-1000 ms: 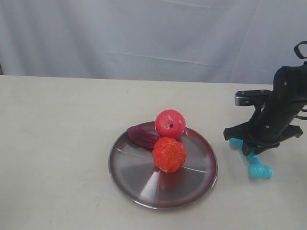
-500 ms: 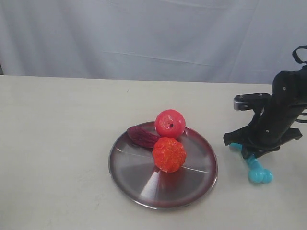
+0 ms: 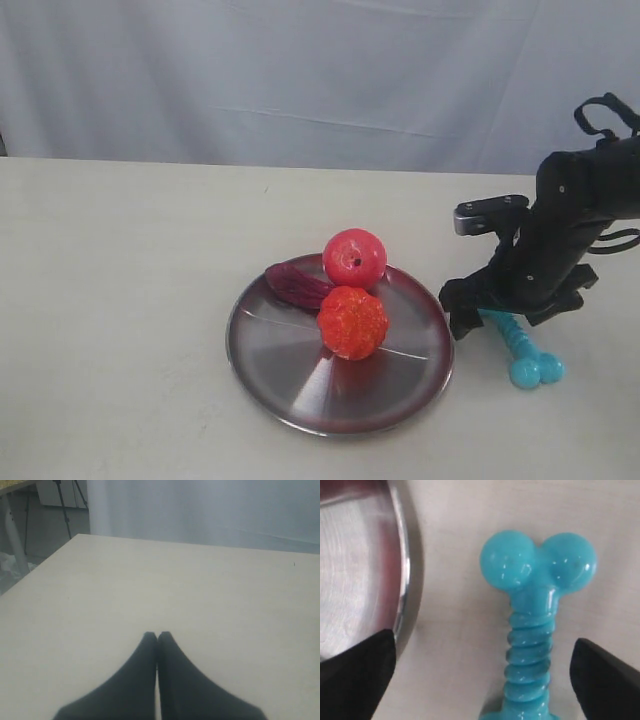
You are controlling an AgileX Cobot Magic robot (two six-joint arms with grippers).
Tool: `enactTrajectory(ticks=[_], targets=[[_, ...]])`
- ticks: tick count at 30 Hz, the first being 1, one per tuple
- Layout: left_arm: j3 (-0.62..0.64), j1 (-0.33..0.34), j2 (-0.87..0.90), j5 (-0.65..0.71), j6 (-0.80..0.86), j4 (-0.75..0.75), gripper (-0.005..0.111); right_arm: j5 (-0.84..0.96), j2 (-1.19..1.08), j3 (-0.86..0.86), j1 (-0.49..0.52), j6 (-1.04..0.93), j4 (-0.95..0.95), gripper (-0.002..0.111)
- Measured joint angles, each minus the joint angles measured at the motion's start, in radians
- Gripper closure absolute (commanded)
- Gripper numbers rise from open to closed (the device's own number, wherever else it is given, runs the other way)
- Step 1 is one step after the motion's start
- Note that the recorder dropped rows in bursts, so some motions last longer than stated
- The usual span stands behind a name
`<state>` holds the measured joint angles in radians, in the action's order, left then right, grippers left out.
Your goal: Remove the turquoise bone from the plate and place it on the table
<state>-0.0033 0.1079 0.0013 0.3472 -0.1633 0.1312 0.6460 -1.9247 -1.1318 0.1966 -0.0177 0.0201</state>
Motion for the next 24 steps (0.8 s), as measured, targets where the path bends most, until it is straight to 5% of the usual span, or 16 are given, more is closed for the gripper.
enactTrajectory(ticks=[7, 24], targets=[[0.000, 0.000, 0.000, 0.000, 0.000, 0.000, 0.107, -0.012, 0.110, 0.000, 0.000, 0.060, 0.000, 0.108], [0.000, 0.000, 0.000, 0.000, 0.000, 0.000, 0.107, 0.061, 0.702, 0.007, 0.000, 0.071, -0.020, 0.108]])
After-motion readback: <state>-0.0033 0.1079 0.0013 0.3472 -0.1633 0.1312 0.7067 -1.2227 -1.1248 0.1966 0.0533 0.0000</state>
